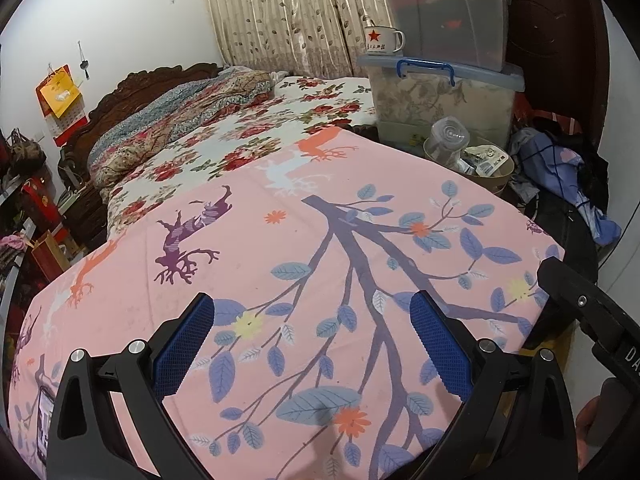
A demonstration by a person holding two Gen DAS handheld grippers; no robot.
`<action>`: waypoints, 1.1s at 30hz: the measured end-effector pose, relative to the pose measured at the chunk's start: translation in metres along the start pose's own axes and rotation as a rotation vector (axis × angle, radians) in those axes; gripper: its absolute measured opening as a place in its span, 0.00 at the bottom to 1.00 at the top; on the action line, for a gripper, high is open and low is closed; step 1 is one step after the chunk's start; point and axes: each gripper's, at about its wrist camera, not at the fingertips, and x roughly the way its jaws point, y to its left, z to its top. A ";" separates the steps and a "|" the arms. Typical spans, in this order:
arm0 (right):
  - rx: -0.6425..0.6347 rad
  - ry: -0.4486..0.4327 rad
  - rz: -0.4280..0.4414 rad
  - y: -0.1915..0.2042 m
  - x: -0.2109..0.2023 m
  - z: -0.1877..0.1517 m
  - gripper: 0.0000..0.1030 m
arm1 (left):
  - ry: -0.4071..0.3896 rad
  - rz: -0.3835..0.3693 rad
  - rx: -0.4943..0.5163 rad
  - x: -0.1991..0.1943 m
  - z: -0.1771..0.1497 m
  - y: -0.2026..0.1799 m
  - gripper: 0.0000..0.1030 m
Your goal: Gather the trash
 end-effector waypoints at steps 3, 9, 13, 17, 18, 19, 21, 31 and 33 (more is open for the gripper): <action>0.000 0.000 0.000 0.000 0.000 0.000 0.97 | 0.001 -0.006 -0.002 0.000 0.000 0.001 0.92; 0.000 -0.001 0.000 0.000 0.000 0.000 0.97 | 0.012 -0.019 -0.012 0.000 -0.001 0.002 0.92; 0.001 0.000 0.000 0.000 0.000 0.000 0.97 | 0.018 -0.021 -0.017 0.002 -0.002 0.003 0.92; 0.001 0.001 0.000 0.000 0.000 -0.001 0.97 | 0.017 -0.021 -0.015 0.002 -0.001 0.003 0.92; 0.000 0.001 0.000 0.000 0.000 -0.001 0.97 | 0.017 -0.021 -0.014 0.002 -0.001 0.003 0.92; 0.000 0.000 0.000 0.000 0.000 -0.001 0.97 | 0.018 -0.020 -0.015 0.002 -0.001 0.003 0.92; 0.001 0.000 0.000 0.000 0.000 0.000 0.97 | 0.018 -0.020 -0.015 0.002 -0.001 0.003 0.92; 0.001 0.000 0.000 0.000 0.000 -0.001 0.97 | 0.020 -0.022 -0.012 0.001 -0.002 0.001 0.92; 0.001 0.000 0.000 0.000 -0.001 -0.001 0.97 | 0.020 -0.023 -0.012 0.001 -0.002 0.001 0.92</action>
